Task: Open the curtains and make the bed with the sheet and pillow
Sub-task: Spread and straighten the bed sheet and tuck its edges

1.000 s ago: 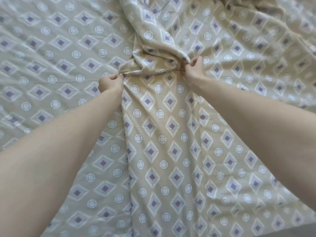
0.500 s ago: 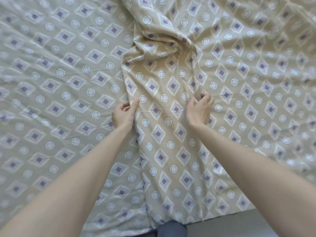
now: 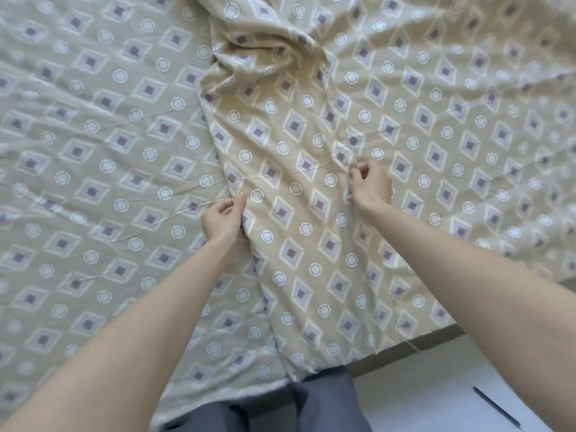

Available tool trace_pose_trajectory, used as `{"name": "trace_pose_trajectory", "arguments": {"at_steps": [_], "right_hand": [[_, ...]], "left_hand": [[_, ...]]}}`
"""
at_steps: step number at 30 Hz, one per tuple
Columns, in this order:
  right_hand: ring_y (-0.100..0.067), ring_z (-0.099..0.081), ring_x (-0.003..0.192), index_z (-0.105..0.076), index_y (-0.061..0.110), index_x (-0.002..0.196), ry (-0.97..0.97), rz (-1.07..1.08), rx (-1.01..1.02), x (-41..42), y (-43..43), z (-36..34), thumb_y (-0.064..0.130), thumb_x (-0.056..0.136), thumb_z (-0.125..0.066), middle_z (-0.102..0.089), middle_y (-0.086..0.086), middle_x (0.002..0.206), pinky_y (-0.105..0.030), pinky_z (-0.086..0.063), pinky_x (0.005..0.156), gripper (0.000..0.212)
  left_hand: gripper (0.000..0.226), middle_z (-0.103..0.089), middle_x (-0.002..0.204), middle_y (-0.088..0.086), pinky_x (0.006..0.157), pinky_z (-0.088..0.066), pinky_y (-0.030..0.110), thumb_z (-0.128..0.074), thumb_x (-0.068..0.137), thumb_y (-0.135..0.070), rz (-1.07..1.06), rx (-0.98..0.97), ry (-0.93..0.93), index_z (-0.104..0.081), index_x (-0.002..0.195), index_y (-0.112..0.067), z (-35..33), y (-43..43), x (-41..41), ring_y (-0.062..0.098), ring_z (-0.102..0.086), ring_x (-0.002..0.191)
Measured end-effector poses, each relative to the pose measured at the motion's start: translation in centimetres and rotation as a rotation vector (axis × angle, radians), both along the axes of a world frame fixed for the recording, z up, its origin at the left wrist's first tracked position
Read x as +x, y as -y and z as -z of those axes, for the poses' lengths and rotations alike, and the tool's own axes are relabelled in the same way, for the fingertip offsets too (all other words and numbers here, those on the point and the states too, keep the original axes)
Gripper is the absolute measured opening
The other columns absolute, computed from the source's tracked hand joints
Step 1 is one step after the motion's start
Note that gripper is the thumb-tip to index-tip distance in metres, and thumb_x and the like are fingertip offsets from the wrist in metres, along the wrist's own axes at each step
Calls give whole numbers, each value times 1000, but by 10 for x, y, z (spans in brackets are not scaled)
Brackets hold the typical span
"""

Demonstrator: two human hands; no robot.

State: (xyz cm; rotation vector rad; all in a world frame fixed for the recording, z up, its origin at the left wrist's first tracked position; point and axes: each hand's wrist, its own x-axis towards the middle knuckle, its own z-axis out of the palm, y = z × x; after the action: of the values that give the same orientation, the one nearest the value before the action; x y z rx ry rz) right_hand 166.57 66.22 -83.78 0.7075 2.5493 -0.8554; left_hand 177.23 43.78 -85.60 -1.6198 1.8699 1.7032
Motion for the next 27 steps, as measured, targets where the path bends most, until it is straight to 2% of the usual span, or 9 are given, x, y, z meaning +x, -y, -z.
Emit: {"name": "trace_pose_trajectory", "arguments": {"at_steps": [3,6,8,11,15,17,19,24,27], "right_hand": [[-24,-65,83,-55,22,95,2,6,-17,26,-13,-6,30,92,-52,-61,7,89,-37,-52,80,9],[-23,-61,91,-56,19,99,68,22,-21,58,-27,-11,35,88,-55,-61,5,94,-34,-48,79,19],[-22,-59,96,-56,18,103,121,14,-41,85,-37,-12,33,88,-54,-62,2,101,-34,-45,81,21],[-25,-58,98,-53,18,108,187,10,-27,122,-51,-15,31,90,-50,-62,-1,107,-35,-44,81,23],[-29,-57,96,-52,22,103,232,47,25,159,-63,-15,27,92,-46,-59,-2,94,-32,-36,72,13],[-27,-55,88,-48,24,88,225,97,38,175,-65,-14,24,94,-44,-57,0,87,-31,-36,66,7],[-27,-56,79,-45,20,78,196,149,71,182,-67,-14,24,96,-42,-57,-2,81,-31,-36,60,19],[-24,-52,80,-56,18,88,1,258,195,189,-75,-23,21,99,-43,-57,-1,87,-29,-32,63,17],[-20,-47,83,-55,16,97,-26,298,175,208,-75,-25,29,97,-45,-53,2,92,-29,-32,68,16]], "left_hand": [[32,-69,93,2,73,-52,17,-72,82,-37,-15,-4,10,-66,98,-9,-6,-14,11,10,-63,79],[43,-70,102,2,91,-53,32,-75,75,-45,56,71,52,-64,100,-12,-5,-21,34,15,-66,96],[47,-68,109,5,93,-53,30,-75,76,-43,140,83,84,-64,107,-9,-6,-25,51,16,-65,103],[40,-66,108,3,83,-53,20,-73,81,-36,154,140,70,-62,110,-9,-12,-30,73,15,-64,100],[40,-64,111,7,87,-54,28,-70,84,-31,183,265,91,-59,113,-7,-13,-37,102,18,-63,100],[33,-67,103,7,90,-54,36,-71,83,-34,259,249,113,-62,100,-7,-11,-40,117,20,-65,98],[23,-69,92,10,89,-55,42,-72,82,-34,315,202,118,-64,83,-12,-8,-40,129,24,-67,91],[16,-70,90,10,85,-56,45,-70,82,-31,395,80,105,-62,78,-17,-3,-48,135,27,-69,85],[25,-69,99,15,89,-55,43,-69,83,-34,378,137,107,-61,87,-11,-1,-50,138,25,-68,90]]}}
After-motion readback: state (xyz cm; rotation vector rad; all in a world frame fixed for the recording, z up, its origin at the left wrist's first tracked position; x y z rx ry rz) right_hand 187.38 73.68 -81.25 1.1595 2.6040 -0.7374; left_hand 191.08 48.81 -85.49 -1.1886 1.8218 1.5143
